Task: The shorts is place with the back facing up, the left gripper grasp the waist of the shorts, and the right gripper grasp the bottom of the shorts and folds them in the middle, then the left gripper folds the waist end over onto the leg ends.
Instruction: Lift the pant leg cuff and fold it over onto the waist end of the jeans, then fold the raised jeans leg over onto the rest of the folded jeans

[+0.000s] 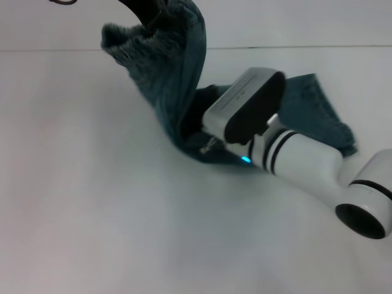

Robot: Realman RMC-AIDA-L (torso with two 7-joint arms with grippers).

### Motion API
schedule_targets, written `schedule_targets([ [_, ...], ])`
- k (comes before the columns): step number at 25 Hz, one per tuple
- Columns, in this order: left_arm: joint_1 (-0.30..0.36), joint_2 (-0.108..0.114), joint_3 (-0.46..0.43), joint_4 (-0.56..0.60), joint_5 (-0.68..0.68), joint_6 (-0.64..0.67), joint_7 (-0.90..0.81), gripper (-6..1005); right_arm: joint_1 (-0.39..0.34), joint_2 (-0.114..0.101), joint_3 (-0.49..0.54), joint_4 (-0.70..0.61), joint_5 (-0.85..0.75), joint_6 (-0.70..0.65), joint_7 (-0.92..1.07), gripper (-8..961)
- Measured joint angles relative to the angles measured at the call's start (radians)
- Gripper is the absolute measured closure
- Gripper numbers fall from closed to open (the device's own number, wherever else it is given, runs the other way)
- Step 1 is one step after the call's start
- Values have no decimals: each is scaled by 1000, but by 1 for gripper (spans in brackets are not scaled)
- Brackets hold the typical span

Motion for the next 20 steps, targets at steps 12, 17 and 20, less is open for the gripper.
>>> schedule_targets([
  [12, 34, -4, 31, 1, -1, 6, 10, 903, -27, -1, 271, 109, -372, 94, 16, 955],
  [17, 66, -24, 63, 0, -2, -8, 13, 904, -121, -6, 290, 75, -374, 52, 18, 954],
  [20, 79, -45, 66, -1, -6, -29, 21, 904, -189, -8, 334, 42, -374, -5, 16, 954],
])
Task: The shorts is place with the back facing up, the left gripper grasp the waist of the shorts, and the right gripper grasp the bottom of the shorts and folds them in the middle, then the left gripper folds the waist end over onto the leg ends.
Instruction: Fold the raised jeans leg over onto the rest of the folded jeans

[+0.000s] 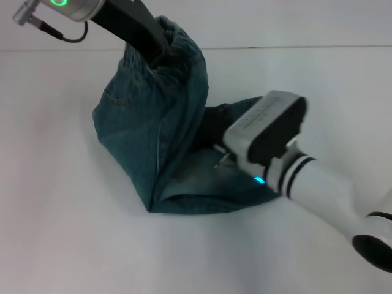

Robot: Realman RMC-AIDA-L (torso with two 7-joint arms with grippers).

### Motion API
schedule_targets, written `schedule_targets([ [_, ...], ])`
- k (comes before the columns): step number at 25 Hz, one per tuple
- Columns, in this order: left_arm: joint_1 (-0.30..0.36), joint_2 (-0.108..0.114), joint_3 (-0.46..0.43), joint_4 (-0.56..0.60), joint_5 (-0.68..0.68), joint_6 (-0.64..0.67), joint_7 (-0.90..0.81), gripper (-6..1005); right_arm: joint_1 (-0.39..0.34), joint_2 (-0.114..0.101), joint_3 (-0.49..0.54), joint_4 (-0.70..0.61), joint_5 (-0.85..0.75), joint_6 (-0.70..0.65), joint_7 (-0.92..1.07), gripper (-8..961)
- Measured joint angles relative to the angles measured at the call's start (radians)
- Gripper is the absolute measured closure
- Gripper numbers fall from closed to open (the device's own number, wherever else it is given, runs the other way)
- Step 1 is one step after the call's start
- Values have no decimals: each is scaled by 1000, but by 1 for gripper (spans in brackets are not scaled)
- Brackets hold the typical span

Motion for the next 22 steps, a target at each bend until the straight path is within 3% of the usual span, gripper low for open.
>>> schedule_targets([
  [6, 18, -12, 53, -39, -69, -56, -1, 905, -95, -12, 144, -117, 6, -140, 92, 955],
  [14, 48, -14, 203, -162, -231, -199, 3, 906, -107, -16, 347, -327, 12, -276, 350, 954],
  [22, 34, -17, 266, -365, -269, -347, -5, 894, -152, -23, 378, -391, 9, -334, 504, 955],
])
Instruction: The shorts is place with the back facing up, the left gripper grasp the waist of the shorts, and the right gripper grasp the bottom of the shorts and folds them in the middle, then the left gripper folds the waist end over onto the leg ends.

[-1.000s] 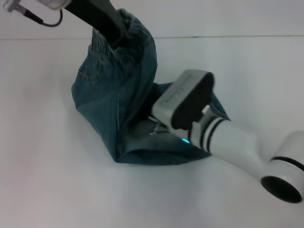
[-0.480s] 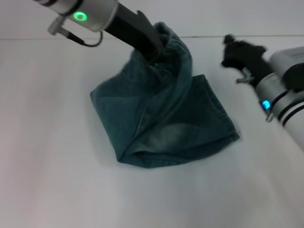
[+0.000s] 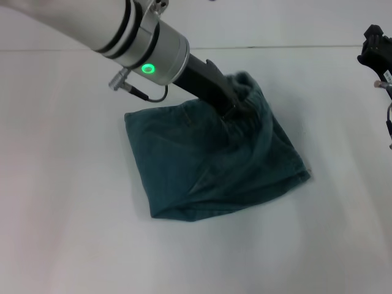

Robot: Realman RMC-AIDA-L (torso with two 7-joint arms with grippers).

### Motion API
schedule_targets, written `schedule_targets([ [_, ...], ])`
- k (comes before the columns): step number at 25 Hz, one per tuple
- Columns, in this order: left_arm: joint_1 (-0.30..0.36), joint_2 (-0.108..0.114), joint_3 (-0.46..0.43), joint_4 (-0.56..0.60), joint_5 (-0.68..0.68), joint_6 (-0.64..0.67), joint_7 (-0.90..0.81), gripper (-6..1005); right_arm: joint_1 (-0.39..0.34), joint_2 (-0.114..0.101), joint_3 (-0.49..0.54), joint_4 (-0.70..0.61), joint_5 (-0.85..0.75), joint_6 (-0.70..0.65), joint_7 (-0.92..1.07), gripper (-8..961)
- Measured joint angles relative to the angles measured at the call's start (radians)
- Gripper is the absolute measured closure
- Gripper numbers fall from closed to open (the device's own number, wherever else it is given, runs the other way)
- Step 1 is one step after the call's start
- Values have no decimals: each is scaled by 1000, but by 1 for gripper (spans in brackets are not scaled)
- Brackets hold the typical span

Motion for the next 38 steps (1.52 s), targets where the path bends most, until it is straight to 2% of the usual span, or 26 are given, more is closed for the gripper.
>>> schedule_targets([
  [2, -1, -2, 8, -40, -2, -38, 0, 890, -9, 0, -2, 4, -3, -16, 2, 955],
  [6, 15, -2, 11, -54, -26, -52, 6, 752, -18, -1, -21, 8, -7, -25, 19, 955],
  [11, 115, 2, 0, 41, -129, -46, 9, 543, -17, -7, -124, -20, -15, -37, 128, 954],
  [14, 209, 5, -19, 121, -222, -36, 16, 411, -3, -15, -276, -117, -82, -103, 304, 954],
  [15, 245, 5, -29, 146, -253, -26, 20, 371, 6, -15, -406, -231, -145, -183, 474, 950],
  [16, 284, 5, -41, 165, -280, -13, 24, 332, 6, -15, -406, -231, -145, -183, 474, 946],
  [19, 391, 6, -88, 200, -355, 34, 53, 214, 3, -9, -583, -412, -184, -302, 712, 933],
  [24, 517, 6, -193, 206, -426, 99, 101, 138, -40, -15, -841, -632, -190, -522, 906, 816],
  [28, 593, 6, -258, 206, -442, 144, 127, 77, -92, -21, -1012, -839, -196, -691, 1035, 722],
  [32, 629, 5, -305, 204, -442, 184, 144, 47, -120, -25, -1051, -990, -273, -806, 1123, 549],
  [33, 647, 5, -338, 201, -436, 236, 159, 48, -126, -25, -1048, -1008, -297, -819, 1129, 506],
  [38, 674, 5, -366, 198, -416, 332, 173, 48, -164, -24, -1044, -1055, -373, -821, 1129, 258],
])
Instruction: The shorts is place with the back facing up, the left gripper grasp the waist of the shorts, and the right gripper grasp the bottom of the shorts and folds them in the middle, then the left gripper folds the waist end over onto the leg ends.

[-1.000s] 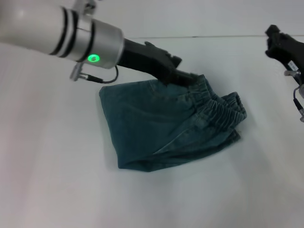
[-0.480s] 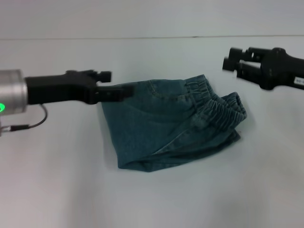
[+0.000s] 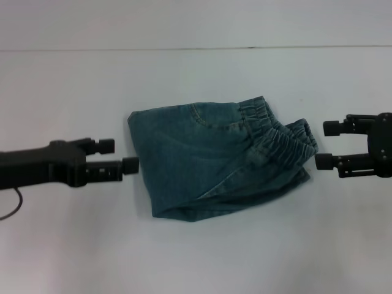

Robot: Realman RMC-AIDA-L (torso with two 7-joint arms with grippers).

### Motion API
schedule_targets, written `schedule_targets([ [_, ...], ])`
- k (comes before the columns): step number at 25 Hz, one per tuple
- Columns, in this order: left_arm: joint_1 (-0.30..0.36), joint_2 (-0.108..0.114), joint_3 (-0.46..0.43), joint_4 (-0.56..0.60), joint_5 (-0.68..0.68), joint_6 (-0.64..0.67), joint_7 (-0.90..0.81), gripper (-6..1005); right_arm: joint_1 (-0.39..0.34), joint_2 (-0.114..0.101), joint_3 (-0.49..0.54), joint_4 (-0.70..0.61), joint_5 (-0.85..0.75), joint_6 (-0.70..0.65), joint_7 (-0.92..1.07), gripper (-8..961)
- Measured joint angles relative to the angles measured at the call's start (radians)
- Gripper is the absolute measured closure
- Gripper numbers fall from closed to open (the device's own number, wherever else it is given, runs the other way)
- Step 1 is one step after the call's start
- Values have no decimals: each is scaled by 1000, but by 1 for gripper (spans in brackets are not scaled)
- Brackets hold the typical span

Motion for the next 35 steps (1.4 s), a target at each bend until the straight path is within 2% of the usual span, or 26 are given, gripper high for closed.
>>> schedule_targets([
  [6, 11, 0, -14, -9, 53, 33, 1, 48, -13, 2, 11, 4, -71, 33, 2, 46],
  [11, 11, 0, -14, -25, 70, 33, 1, 47, -17, 3, 13, 7, -103, 58, 6, 9],
  [35, 2, 0, -7, -34, 69, 35, -1, 48, -19, 8, 11, 6, -105, 60, 7, 9],
])
